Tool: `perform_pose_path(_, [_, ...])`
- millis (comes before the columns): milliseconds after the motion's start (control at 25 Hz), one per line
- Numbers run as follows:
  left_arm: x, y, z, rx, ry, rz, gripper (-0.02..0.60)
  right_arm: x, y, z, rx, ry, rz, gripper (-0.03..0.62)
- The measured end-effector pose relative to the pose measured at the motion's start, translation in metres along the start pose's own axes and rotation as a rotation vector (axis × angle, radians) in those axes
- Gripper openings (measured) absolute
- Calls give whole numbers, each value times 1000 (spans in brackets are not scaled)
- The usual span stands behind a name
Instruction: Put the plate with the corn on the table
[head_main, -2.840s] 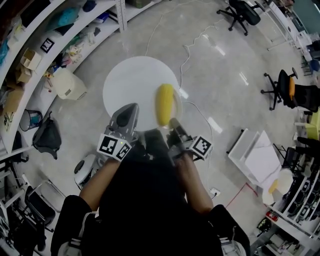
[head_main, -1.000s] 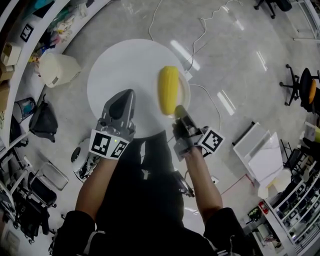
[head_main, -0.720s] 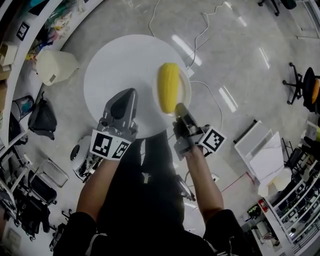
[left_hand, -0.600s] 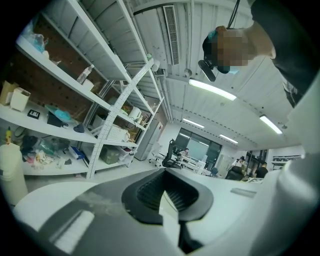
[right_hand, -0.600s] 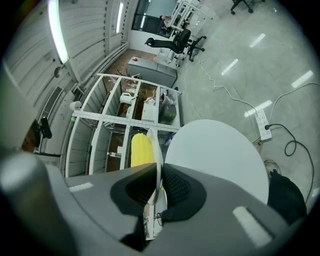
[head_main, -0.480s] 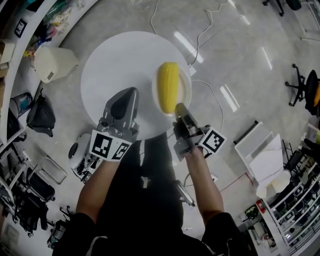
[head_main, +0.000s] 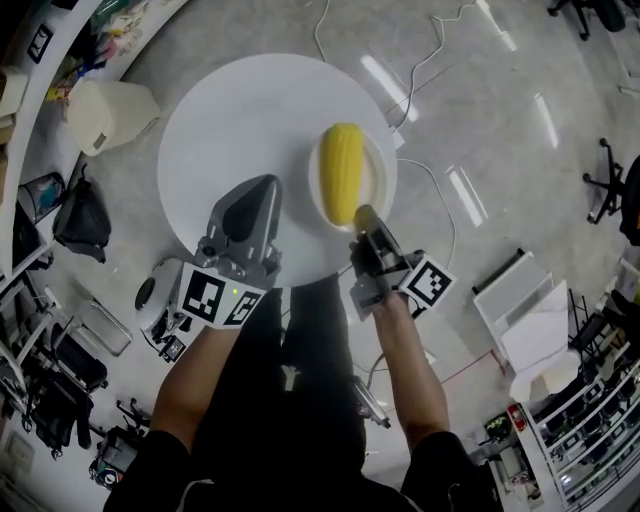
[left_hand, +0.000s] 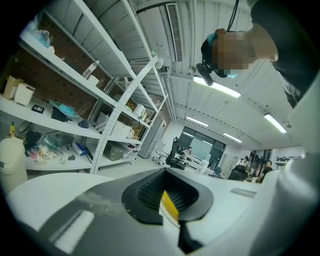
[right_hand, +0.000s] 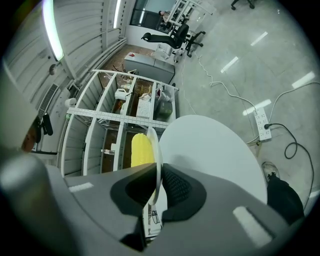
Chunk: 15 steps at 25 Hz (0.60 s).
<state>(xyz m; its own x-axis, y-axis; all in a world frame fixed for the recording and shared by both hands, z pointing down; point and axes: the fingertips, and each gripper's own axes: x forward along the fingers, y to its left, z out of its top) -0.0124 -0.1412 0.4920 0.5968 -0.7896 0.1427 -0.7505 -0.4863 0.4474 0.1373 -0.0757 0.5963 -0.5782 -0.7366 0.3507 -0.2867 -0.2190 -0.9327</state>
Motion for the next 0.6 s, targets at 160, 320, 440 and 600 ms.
perform_pose_path(160, [3,5,-6,-6,3,3,2,10,-11,1,3,4,-5,37])
perform_pose_path(320, [8,10,-12,-11,2,0,2,20,-22,2,6,6,-8,37])
perform_pose_path(440, [9,13,-15,-12,3,-2,2,25,-29,-1,10,9,-15,37])
perform_pose_path(600, [11,16,-19,-12,11,-5,2,30,-38,-1,15,12,-27,37])
